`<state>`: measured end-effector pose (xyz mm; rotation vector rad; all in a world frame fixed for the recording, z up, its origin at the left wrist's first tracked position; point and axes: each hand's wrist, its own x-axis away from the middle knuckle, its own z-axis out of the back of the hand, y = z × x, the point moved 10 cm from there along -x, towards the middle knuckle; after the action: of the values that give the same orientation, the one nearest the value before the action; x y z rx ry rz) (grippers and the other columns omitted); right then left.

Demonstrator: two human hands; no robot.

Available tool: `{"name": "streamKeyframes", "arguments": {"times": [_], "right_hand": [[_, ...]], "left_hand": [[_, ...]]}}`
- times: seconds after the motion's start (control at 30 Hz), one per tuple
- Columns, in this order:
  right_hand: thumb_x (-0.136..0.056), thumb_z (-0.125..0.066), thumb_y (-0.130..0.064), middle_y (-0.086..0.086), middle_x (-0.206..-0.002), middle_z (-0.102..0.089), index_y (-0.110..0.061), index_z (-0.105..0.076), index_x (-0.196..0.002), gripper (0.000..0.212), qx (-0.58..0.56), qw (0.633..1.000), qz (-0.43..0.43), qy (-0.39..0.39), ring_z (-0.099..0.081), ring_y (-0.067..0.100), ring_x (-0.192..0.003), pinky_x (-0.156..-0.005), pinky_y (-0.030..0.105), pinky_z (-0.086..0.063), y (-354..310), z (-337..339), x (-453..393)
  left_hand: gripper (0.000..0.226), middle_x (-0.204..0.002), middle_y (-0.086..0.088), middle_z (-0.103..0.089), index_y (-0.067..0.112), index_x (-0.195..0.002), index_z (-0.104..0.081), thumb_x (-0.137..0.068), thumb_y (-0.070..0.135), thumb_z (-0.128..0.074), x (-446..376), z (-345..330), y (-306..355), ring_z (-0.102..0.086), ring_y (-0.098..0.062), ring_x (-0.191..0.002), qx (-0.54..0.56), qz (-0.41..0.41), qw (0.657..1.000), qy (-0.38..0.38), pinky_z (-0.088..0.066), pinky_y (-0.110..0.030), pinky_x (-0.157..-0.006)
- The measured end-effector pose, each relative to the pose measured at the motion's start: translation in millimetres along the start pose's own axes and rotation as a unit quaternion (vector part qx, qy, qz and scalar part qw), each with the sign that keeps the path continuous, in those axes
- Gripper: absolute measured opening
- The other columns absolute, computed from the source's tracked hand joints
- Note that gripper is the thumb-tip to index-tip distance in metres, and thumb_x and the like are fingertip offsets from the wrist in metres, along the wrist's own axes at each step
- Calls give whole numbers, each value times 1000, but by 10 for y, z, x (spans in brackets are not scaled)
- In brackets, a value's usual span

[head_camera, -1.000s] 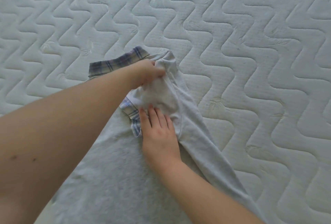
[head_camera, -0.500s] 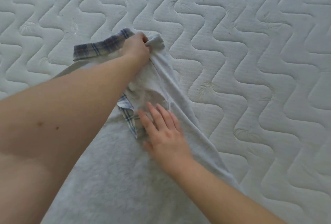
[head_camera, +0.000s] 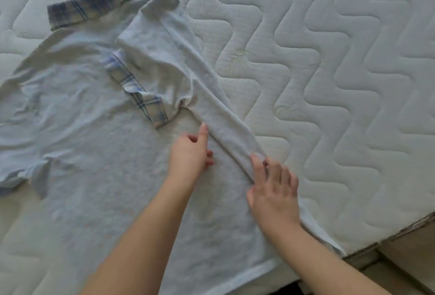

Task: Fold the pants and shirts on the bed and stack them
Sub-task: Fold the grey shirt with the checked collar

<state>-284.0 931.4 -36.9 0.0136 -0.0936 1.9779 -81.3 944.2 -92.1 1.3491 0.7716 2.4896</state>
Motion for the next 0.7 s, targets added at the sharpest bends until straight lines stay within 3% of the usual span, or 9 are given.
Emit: {"name": "streamKeyframes", "arguments": {"times": [0.07, 0.17, 0.33, 0.4, 0.47, 0.57, 0.63, 0.7], "right_hand": [[-66, -70, -23, 12, -100, -53, -12, -59, -114, 51, 13, 998, -40, -42, -50, 30, -84, -75, 41, -35, 173, -52, 204], [-73, -76, -28, 7, -83, -56, -14, -63, -88, 25, 12, 994, -75, -81, -53, 28, -74, -68, 38, -37, 360, -27, 366], [-80, -77, -21, 2, -65, -54, -15, -58, -73, 21, -46, 998, -45, -20, -54, 25, -60, -61, 36, -45, 363, 274, 487], [-81, -76, -27, 2, -76, -58, -15, -63, -84, 18, -48, 998, -31, -13, -57, 24, -68, -66, 38, -47, 321, 341, 547], [-77, -77, -37, 7, -101, -64, -15, -67, -109, 41, -28, 997, -48, -57, -61, 28, -84, -76, 43, -48, 312, 268, 627], [-76, -78, -34, 15, -137, -53, -16, -48, -143, 76, 12, 981, -70, -179, -59, 32, -109, -84, 47, -49, 263, 0, 824], [-84, -69, -26, 14, -151, -39, -15, -29, -153, 81, 13, 975, -65, -214, -51, 30, -125, -89, 44, -49, 181, -118, 967], [-84, -67, -27, 14, -153, -38, -14, -30, -153, 79, -19, 972, -69, -222, -49, 30, -129, -88, 43, -50, 140, -129, 1048]], "left_hand": [[41, -83, -6, -71, 10, -100, -61, -92, 50, -61, 78, -181, -180, -70, -12, -63, 56, 34, 997, -28, -59, -30, -65], [26, -87, 2, -70, 16, -99, -63, -91, 40, -68, 106, -314, -112, -66, -5, -66, 95, 21, 994, -46, -47, -13, -51], [7, -100, -13, -69, 12, -100, -57, -96, 17, -58, 128, -468, -44, -69, -21, -80, 179, 56, 978, -95, -58, -29, -67], [3, -101, -12, -68, 17, -100, -54, -97, 18, -55, 131, -394, -56, -71, -21, -79, 188, 47, 978, -80, -59, -28, -58], [4, -101, -7, -66, 24, -95, -53, -98, 22, -54, 104, -218, -99, -71, -23, -84, 172, 19, 984, -26, -59, -29, -56], [9, -102, -7, -67, 22, -102, -58, -101, 28, -51, 98, -66, -268, -68, -28, -96, 136, 2, 991, 21, -61, -43, -77], [23, -109, -9, -68, 16, -109, -59, -101, 35, -51, 162, -137, -412, -69, -25, -98, 148, 21, 989, -9, -60, -40, -83], [29, -108, -6, -71, 15, -108, -62, -96, 41, -61, 263, -273, -461, -71, -18, -96, 179, 20, 981, -68, -59, -30, -80]]}}
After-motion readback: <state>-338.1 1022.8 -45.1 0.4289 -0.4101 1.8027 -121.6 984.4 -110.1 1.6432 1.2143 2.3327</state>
